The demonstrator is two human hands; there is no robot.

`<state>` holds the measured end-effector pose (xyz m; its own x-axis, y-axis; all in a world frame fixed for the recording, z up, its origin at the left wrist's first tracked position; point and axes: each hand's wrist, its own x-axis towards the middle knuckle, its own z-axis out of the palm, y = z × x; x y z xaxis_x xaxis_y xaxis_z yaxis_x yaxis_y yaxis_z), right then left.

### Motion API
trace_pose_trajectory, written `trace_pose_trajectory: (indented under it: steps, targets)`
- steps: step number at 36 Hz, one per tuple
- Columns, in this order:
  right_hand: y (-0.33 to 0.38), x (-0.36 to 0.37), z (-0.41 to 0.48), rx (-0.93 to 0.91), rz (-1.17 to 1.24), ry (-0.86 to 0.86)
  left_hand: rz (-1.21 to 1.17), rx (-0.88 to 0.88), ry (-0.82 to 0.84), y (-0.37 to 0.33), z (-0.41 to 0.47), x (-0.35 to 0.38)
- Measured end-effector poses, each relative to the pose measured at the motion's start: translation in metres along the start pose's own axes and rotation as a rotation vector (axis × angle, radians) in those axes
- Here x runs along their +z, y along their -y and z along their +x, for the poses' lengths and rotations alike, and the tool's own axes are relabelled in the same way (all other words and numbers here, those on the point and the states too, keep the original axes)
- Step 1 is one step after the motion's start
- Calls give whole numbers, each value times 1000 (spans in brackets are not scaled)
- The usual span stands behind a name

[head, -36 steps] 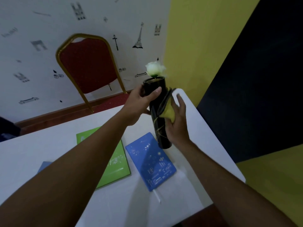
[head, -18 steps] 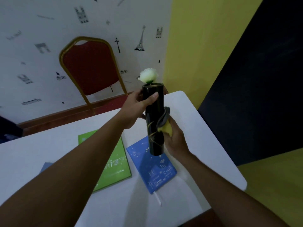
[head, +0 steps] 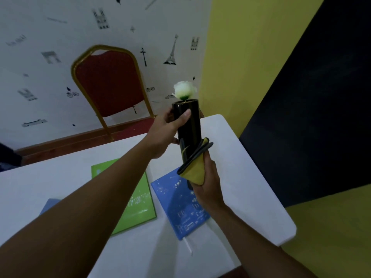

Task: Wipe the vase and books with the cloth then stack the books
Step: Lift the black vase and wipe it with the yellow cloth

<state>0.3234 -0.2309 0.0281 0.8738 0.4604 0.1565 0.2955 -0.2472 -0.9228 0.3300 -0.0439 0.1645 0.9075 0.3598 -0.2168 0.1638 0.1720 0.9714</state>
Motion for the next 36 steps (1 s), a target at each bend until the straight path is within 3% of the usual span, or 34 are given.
trace_pose_trajectory:
  steps: [7,15,28,36]
  targets:
    - [5,1,-2,-41,-163,-96,77,-81,3,0,3,24]
    - [-4,4,-11,-81,-235,-93,167,-50,-200,12,14,22]
    - [55,-29,72,-93,26,-5,53,-153,60,4,8,4]
    - [7,-3,-4,-34,82,109,38,-122,54,-4,10,-2]
